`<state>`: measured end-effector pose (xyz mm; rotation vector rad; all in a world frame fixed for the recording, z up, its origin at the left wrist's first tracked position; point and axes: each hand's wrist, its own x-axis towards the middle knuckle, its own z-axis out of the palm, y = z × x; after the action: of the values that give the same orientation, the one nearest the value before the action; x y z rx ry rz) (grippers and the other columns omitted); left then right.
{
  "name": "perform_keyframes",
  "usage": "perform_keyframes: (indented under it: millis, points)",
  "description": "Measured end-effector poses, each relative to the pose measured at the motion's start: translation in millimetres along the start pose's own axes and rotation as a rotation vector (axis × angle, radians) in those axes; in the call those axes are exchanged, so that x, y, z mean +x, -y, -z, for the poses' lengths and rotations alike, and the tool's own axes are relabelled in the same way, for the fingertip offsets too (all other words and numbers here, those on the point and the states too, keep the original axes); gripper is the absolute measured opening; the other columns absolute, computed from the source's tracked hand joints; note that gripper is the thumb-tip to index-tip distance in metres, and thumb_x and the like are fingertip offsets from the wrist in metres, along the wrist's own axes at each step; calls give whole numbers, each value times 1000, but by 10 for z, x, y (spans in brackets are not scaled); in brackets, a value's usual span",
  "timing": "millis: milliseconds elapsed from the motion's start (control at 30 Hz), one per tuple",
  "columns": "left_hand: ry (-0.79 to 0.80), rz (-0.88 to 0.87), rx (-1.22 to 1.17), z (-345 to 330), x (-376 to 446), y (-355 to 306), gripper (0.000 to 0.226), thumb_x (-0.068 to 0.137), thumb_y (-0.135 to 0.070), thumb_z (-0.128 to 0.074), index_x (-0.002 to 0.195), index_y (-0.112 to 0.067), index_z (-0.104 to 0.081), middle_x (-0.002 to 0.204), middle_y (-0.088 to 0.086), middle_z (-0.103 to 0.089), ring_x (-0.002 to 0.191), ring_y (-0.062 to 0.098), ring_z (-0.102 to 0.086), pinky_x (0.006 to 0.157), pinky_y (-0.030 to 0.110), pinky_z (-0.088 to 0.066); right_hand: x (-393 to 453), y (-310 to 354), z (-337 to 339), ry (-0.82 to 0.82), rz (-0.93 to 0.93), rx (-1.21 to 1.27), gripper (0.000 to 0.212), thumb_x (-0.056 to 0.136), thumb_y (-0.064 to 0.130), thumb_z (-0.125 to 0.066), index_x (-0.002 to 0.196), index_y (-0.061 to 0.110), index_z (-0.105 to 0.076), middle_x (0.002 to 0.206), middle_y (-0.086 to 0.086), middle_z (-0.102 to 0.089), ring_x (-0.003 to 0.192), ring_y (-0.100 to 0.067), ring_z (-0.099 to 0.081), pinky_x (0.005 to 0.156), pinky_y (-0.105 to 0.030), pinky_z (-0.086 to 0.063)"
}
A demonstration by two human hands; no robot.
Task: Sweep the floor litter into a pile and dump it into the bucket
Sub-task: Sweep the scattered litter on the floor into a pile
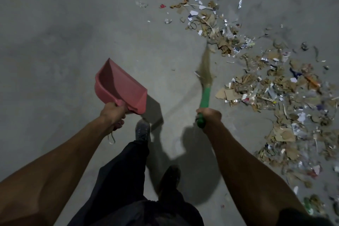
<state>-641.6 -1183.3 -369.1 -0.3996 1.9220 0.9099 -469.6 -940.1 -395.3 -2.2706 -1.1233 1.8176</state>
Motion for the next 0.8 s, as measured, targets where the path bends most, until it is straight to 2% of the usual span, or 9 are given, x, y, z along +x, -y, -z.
perform_keyframes:
  millis: [133,200,300,400,533,633,700,767,800]
  points:
    - [10,-16,-3,-27,-32,-41,11,85,-9,-67,89,-5,-57,68,8,-45,41,13,-36,35,20,-27,142,113,140,-158,93,5,46,51,7,-75,92,-7,-64,85,-20,-66,64,-33,-66,49,-34,-54]
    - [2,-20,8,-32,-40,-39,14,84,-11,-68,92,-3,-58,68,8,-47,41,14,-37,37,21,-28,-47,78,124,-197,180,-65,38,54,13,-75,87,-4,-67,80,-20,-69,66,-35,-69,58,-43,-60]
    - [1,-25,55,-68,-95,-45,15,83,-10,-69,90,-1,-59,68,9,-49,43,16,-39,37,21,-30,-477,-88,95,-87,290,-167,22,69,7,-69,91,3,-64,65,-14,-61,49,-27,-61,50,-36,-56]
    - [7,-33,76,-149,-178,-26,9,85,-6,-65,86,-3,-58,65,8,-48,40,14,-38,33,19,-29,-706,-336,83,86,298,-281,36,78,-2,-66,108,16,-60,77,-14,-64,55,-25,-61,50,-34,-55]
    - [5,-39,101,-264,-272,64,7,87,-6,-62,83,-3,-57,67,9,-48,42,16,-39,32,19,-29,-815,-609,128,219,413,-611,44,77,3,-70,119,-1,-60,87,-23,-69,72,-41,-69,61,-53,-58]
    - [8,-45,114,-334,-361,153,8,89,-8,-60,84,-3,-56,69,9,-48,43,17,-39,32,18,-29,-770,-743,239,272,313,-601,50,78,1,-70,127,1,-58,80,-20,-67,62,-37,-68,53,-43,-58]
    - [22,-47,94,-382,-424,219,8,90,-8,-58,85,-3,-54,68,9,-46,41,16,-37,32,17,-27,-717,-794,361,272,230,-471,39,76,-3,-71,114,4,-64,69,-16,-63,49,-28,-61,49,-33,-51]
    - [40,-51,74,-421,-494,273,5,90,-7,-56,88,-3,-53,66,8,-43,38,14,-33,33,16,-25,-615,-813,516,217,172,-316,19,69,-5,-72,87,-3,-65,60,-16,-57,44,-26,-56,48,-33,-48]
    - [47,-56,69,-438,-529,295,5,91,-8,-55,90,-3,-54,66,8,-42,38,14,-32,33,15,-24,-534,-796,606,167,132,-249,17,68,-6,-71,84,-6,-64,59,-17,-55,42,-25,-55,47,-31,-46]
